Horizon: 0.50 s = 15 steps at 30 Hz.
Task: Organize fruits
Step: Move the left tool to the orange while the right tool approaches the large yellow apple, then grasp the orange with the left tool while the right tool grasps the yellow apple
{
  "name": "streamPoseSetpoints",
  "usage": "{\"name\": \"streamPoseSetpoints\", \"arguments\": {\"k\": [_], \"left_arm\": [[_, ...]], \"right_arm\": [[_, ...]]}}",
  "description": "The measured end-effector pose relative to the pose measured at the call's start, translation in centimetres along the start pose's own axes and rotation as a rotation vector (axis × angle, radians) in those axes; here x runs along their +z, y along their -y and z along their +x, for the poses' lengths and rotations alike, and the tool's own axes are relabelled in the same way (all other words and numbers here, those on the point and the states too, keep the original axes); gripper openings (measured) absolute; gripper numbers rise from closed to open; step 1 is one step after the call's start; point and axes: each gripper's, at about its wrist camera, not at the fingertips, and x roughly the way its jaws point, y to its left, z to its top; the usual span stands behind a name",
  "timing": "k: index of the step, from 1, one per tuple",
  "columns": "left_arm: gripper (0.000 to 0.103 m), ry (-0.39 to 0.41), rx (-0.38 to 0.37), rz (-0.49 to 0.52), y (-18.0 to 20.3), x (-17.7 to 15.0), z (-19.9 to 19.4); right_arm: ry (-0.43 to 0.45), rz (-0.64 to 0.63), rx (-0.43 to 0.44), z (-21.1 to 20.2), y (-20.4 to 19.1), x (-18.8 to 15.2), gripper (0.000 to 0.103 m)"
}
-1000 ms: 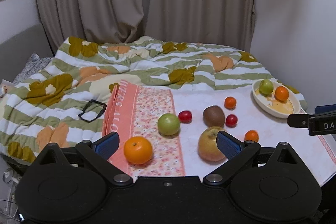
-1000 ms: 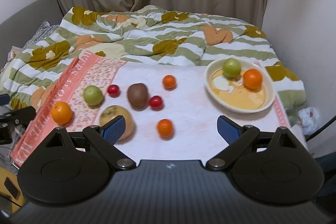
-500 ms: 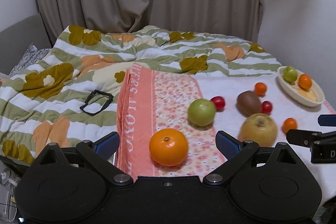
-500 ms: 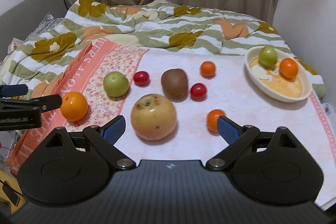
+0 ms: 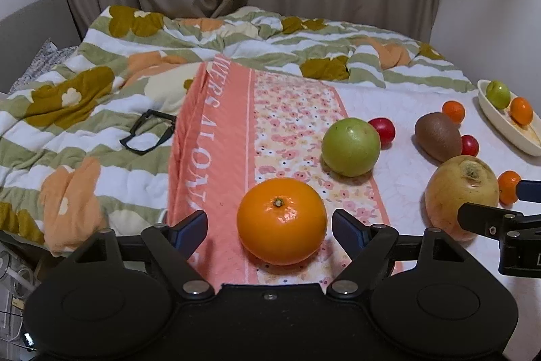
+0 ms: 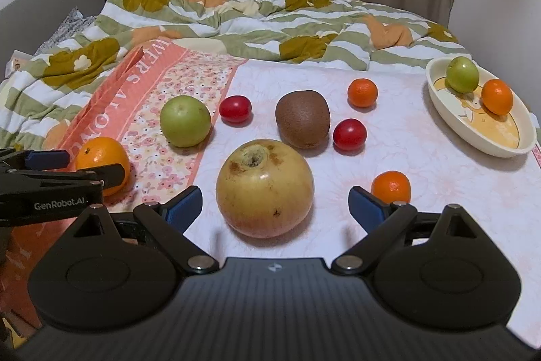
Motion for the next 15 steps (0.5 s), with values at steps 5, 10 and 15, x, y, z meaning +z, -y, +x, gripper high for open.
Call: {"name": "streamPoseSetpoints", "arguments": {"k": [5,10,15], "left_arm": [[0.065,-0.019,-0.037,0.002,0.1,0.1,0.7],[0.065,-0.021,-0.028,0.01,0.5,0.2,0.7],[0.065,-0.018,-0.022,0.018,0.5,0.1,0.7]], "right_arm": [[-0.015,0.0,-0.002,0.7,0.2,0.0,0.103],[-0.028,-0.001,0.011,1.6,0.3,0.1,0.103],[-0.04,-0.001,0.033,2.5,0.2,0.3,0.103]]}}
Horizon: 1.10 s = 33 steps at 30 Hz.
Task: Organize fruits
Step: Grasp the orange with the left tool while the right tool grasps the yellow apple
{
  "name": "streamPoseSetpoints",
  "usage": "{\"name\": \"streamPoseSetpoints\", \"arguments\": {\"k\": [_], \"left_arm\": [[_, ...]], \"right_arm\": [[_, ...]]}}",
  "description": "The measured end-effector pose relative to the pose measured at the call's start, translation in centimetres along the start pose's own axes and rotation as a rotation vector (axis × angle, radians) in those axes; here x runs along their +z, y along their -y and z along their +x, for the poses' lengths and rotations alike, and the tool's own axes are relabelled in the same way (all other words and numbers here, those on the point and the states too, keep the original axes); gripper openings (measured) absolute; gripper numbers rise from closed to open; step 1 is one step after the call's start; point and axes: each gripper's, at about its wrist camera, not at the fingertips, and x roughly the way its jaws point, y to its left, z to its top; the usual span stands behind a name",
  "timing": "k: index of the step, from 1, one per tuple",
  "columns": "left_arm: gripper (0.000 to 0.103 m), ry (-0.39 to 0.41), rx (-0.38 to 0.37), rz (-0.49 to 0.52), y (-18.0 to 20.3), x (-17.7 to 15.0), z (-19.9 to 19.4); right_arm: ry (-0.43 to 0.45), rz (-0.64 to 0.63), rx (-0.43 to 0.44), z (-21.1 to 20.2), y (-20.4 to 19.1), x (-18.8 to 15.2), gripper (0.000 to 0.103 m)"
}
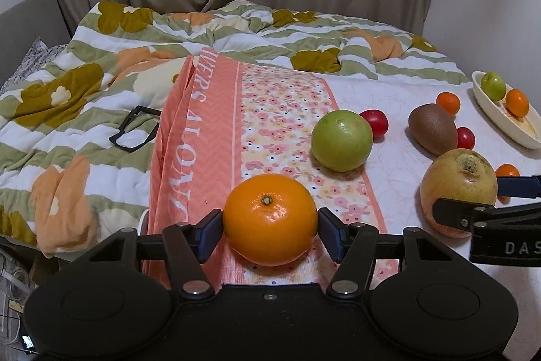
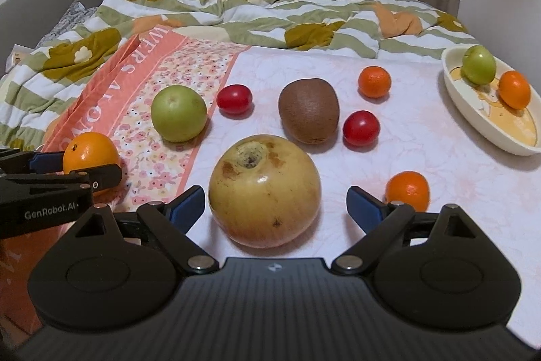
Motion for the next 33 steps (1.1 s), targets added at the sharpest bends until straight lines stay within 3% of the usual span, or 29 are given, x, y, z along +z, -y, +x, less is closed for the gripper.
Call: {"name": "streamPoseSetpoints", "arguments": {"k": [8,11,22,33], "left_arm": [[0.065,-0.004,0.004,-0.022,0.0,-0.1,-0.2],[0.065,-0.002,0.007,-0.018,0.1,-0.3,-0.4],[0.064,-0.012,0.002,-0.045,0.2,-1.3,-1.9],[0.064,0.044,-0.033,-0.025,2.1,-0.9,-6.5]], "right_arm": [[-0.005,-0.013,0.017,0.7,-0.2,0.1,0.102],[-0.008,-0.025,0.02,0.9,-0.4,0.2,0.09],[-0.004,-0.012,0.033,0.0,-0.2,-0.2,0.09],[0.042,0.008,0.03,-4.9,0.7,0.5,0.09]]}}
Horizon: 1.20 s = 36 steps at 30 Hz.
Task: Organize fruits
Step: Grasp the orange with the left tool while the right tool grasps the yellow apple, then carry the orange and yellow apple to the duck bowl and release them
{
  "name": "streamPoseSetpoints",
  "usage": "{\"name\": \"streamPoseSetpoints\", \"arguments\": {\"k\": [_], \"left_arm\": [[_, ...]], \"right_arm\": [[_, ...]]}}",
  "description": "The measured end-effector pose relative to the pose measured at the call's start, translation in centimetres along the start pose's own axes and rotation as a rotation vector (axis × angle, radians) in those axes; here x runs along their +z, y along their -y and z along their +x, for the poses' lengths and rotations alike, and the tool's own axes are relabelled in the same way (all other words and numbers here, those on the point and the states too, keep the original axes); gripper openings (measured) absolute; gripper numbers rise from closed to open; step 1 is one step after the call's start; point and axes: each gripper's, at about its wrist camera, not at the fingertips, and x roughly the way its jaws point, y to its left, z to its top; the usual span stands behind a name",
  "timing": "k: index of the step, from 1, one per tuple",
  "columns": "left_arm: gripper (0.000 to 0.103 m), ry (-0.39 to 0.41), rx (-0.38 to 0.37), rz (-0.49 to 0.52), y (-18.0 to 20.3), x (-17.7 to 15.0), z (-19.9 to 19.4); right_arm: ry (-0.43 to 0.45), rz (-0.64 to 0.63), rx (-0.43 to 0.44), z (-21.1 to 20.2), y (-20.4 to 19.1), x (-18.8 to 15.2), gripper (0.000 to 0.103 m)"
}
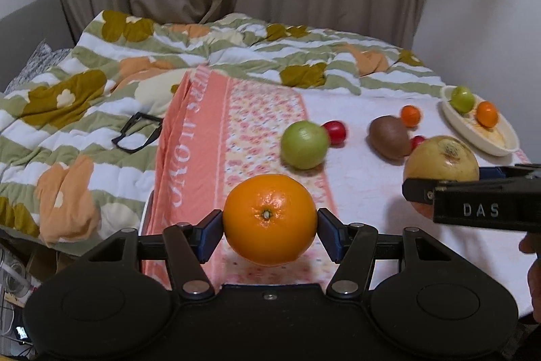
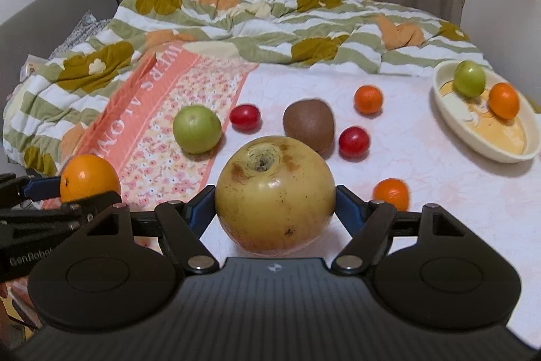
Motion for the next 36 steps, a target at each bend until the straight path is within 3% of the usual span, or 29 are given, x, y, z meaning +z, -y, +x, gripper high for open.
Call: {"name": "streamPoseSetpoints", "arguments": {"k": [12,21,36], "left_arm": [[0.064,0.113,-0.101,0.06,5.5,4.0,-5.3],[0.064,0.182,-0.1,0.043,13.2,6.8,-6.9],[0.064,0.16,-0.089,0.019,26.4,11.2,-1.0]], "right_arm": [[0.064,0.097,-0.052,-8.5,5.1,2.6,0.09],[0.112,0.082,-0.041,-12.0,13.4,3.6,0.09],[0.098,0.016,-0.014,-10.3,28.4,6.8,0.09]]}}
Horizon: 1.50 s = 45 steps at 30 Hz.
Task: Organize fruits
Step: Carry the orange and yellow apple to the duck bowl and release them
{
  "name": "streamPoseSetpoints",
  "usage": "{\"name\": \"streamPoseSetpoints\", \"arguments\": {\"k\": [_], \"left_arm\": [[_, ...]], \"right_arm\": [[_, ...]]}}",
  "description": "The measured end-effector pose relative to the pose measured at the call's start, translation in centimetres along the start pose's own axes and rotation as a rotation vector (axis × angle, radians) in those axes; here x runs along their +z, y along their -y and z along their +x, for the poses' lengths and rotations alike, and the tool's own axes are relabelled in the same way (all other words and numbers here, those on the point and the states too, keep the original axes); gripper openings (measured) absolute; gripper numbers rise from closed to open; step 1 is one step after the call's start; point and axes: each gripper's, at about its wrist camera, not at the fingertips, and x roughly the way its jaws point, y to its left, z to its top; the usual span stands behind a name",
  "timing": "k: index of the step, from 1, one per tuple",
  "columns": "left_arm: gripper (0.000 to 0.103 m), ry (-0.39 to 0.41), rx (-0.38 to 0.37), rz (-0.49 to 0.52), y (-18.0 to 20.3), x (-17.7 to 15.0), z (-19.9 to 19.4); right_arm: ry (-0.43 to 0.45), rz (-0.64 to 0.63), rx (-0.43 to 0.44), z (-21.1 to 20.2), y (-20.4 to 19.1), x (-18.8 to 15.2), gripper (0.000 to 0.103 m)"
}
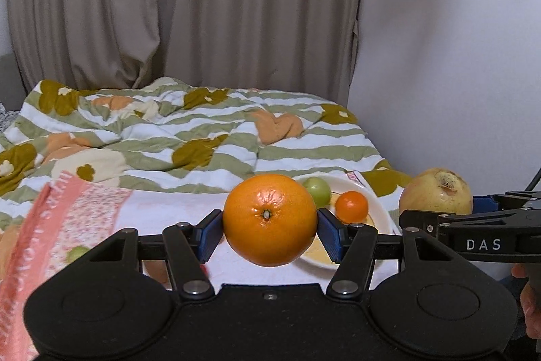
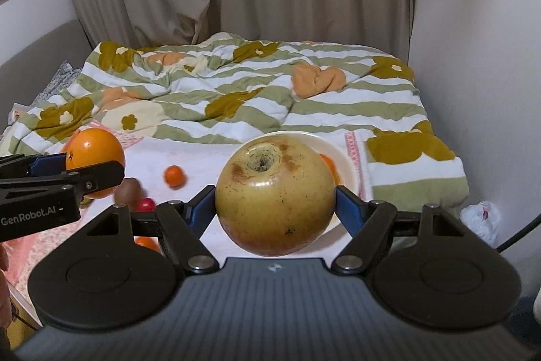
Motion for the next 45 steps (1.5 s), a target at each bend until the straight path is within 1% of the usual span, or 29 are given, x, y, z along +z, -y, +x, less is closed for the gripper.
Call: {"name": "streamPoseSetpoints", "arguments": {"k": [5,10,17,22,24,30,35,37,39,40,43,45], "left_arm": [[0.064,-0.034,-0.001,0.03,2.3,0.8,3.7],[0.064,-0.084,-0.025,0.062,3.6,1.1,7.8],[0.064,-0.156,-0.046,0.127,4.3,0.7,13.4],[0.064,-0.2,-0.06,0.164,4.1,0.5,16.6],[0.064,-0.219,-0.067,0.195,4.3,0.4,17.8],[0.065,-0.281,-0.077,0.262,4.8,-0.6,20.2],[0.065,-0.297,-0.078,0.294,5.2,-1.0,21.2],[0.069,-0.279,-0.076,0.302,5.3,-0.9,21.2],[0.1,-0.248,-0.087,0.317,5.5,-0.5,20.8],[0.103,-0.24,-0.087,0.324,5.6,-0.2,20.6],[0.103,-0.227,-0.062,0.339,5.7,0.2,19.9],[0.103,-0.226,-0.058,0.324,5.3,0.3,19.2]], "right_arm": [[-0.026,0.009,-0.005,2.2,2.9,0.7,0.09],[-0.044,0.029,-0.022,4.7,5.0,1.0,0.09],[-0.06,0.049,-0.054,7.3,6.5,1.4,0.09],[-0.077,0.073,-0.078,8.8,6.9,1.5,0.09],[-0.085,0.082,-0.09,9.3,7.0,1.6,0.09],[-0.105,0.115,-0.112,10.7,7.4,1.6,0.09],[-0.112,0.131,-0.126,11.4,7.8,1.6,0.09],[-0.114,0.137,-0.134,11.4,7.8,1.6,0.09],[-0.114,0.144,-0.14,11.3,7.9,1.7,0.09],[-0.114,0.146,-0.142,11.3,8.0,1.7,0.09],[-0.109,0.151,-0.145,10.9,8.2,1.9,0.09],[-0.105,0.152,-0.147,10.5,8.3,2.0,0.09]]}}
